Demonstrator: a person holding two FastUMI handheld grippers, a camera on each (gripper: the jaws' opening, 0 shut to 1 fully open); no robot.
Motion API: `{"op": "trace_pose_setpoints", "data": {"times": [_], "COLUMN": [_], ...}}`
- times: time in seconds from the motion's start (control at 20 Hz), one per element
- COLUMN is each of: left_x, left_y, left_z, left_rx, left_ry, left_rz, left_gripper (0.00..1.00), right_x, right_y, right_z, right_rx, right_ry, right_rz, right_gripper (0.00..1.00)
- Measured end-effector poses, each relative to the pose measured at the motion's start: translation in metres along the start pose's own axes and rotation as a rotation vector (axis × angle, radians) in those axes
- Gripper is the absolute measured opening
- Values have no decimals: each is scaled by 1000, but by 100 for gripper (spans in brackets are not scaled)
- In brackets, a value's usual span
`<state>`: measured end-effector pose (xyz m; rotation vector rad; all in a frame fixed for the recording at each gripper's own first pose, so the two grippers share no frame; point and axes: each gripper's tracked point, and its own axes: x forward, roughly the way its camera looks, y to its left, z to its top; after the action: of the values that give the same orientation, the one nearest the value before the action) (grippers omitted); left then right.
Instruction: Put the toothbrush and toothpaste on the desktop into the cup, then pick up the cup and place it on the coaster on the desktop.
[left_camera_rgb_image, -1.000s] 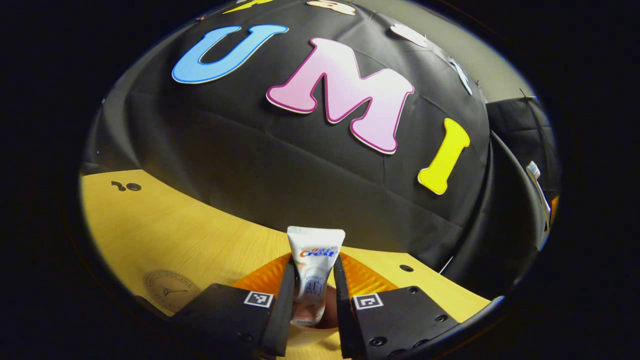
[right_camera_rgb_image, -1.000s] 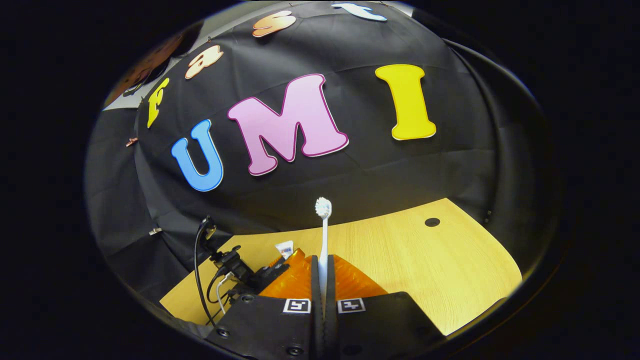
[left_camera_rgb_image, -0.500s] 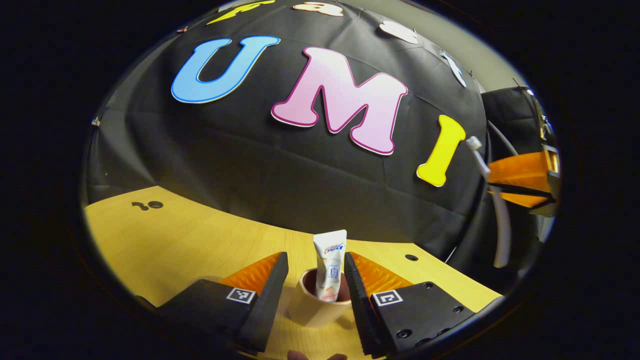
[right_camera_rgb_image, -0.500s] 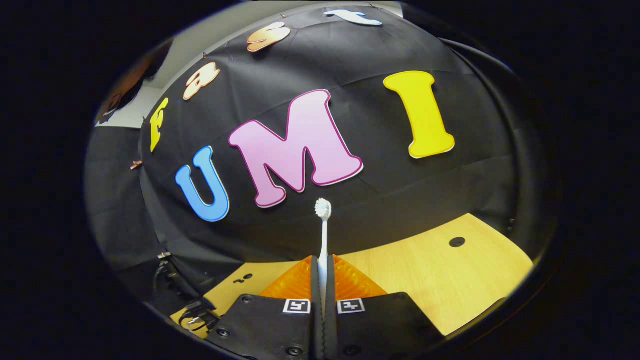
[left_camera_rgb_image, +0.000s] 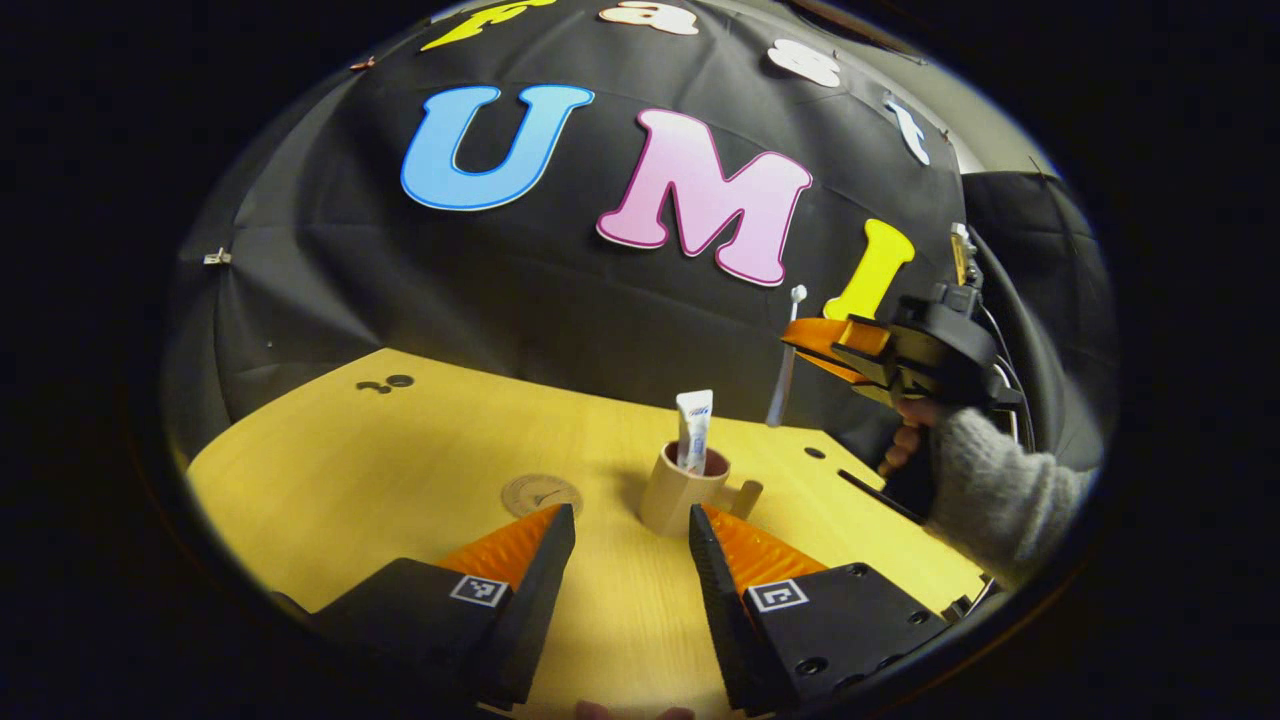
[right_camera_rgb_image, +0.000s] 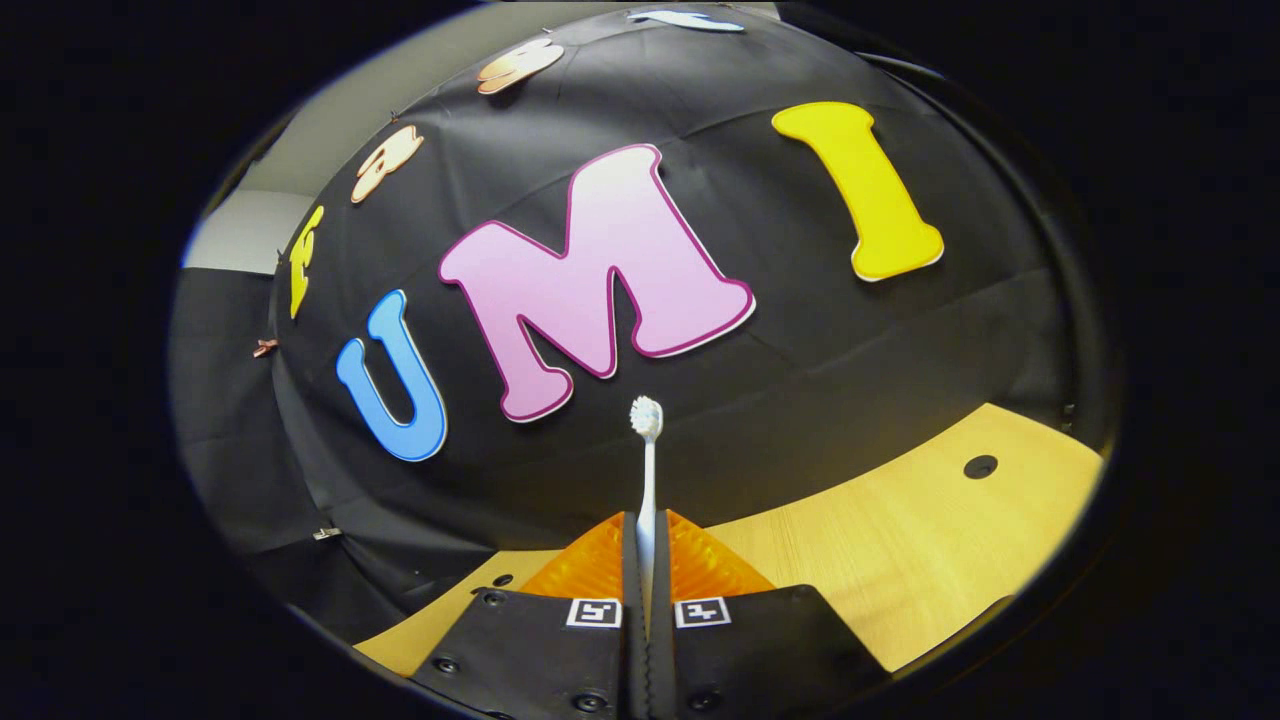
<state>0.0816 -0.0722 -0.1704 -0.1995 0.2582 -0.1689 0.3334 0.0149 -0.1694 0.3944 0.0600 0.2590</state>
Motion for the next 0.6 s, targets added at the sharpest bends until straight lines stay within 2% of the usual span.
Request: {"op": "trace_pose_setpoints", "data": {"times": [0.25, 0.6], "left_x": [-38, -45], "left_y": [24, 40], "left_z": [-9, -20], "left_rx": [11, -19], "left_ry": [43, 76], "left_rz": [59, 98], "left_gripper": [72, 72], "right_x": [22, 28], "right_y": [-8, -23], "right_z": [-43, -90], "right_rx": [10, -32], "right_ry": [36, 83], "right_rz": [-37, -101], "right_gripper": [5, 5]}}
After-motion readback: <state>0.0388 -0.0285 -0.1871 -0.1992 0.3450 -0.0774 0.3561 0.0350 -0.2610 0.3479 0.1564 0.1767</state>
